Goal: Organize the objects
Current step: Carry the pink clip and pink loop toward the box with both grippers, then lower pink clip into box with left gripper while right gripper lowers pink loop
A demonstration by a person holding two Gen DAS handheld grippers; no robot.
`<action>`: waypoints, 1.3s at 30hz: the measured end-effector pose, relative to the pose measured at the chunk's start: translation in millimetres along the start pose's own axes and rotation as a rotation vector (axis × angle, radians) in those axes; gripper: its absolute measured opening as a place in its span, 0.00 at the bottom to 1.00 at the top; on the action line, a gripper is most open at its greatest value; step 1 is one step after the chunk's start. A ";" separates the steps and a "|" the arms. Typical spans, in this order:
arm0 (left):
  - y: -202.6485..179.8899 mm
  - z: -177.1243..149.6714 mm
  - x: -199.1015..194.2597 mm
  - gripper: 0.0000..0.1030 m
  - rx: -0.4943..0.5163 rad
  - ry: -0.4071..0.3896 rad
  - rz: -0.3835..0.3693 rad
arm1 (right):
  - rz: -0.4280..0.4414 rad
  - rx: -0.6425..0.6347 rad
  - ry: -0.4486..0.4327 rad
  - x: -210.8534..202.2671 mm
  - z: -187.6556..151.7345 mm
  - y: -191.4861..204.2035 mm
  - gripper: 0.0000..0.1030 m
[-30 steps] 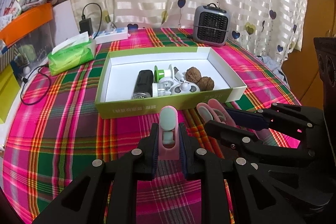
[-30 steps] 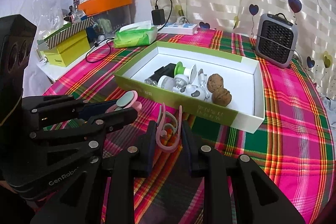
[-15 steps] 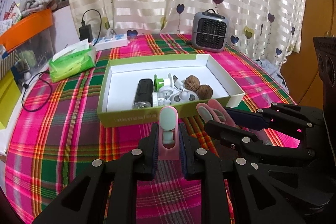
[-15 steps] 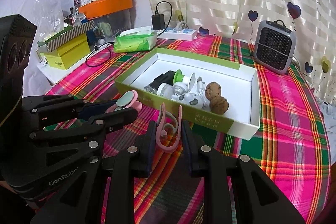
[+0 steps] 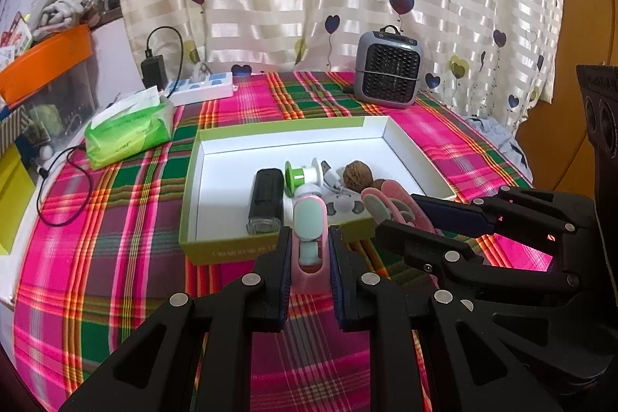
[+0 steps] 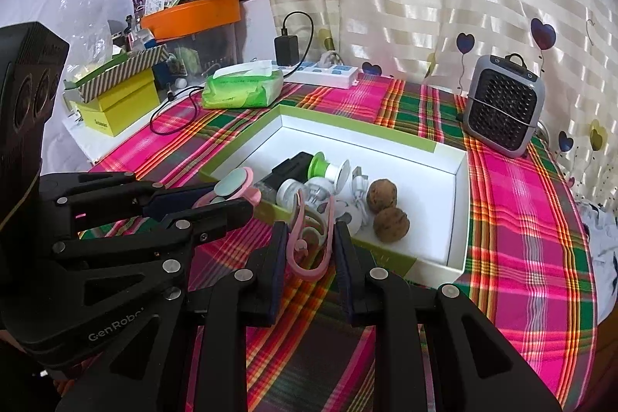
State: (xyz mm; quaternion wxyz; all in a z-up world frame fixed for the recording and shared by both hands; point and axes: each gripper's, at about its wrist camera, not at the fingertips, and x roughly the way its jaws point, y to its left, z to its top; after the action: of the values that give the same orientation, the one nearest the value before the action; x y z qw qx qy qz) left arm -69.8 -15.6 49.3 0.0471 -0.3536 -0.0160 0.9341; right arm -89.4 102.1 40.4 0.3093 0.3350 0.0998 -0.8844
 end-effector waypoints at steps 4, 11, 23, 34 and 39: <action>0.3 6.5 5.1 0.15 0.006 -0.001 0.002 | -0.007 0.002 0.000 3.8 4.4 -3.6 0.24; 2.0 15.3 17.1 0.15 0.004 0.003 0.006 | -0.018 0.010 0.007 13.0 11.6 -11.2 0.24; 11.2 26.4 35.9 0.15 -0.008 0.011 0.015 | -0.033 0.000 0.024 32.3 24.3 -16.5 0.24; 16.3 34.8 61.1 0.15 -0.013 0.027 0.030 | -0.048 0.015 0.045 55.5 30.0 -28.3 0.24; 18.0 34.9 69.9 0.15 -0.019 0.038 0.034 | -0.040 0.033 0.055 64.8 28.7 -33.1 0.24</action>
State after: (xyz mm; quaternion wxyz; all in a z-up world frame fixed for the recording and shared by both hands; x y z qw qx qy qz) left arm -146.5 -26.5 28.3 0.0279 -0.3720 -0.0180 0.9276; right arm -162.8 86.0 18.6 0.2829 0.3621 0.1004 -0.8825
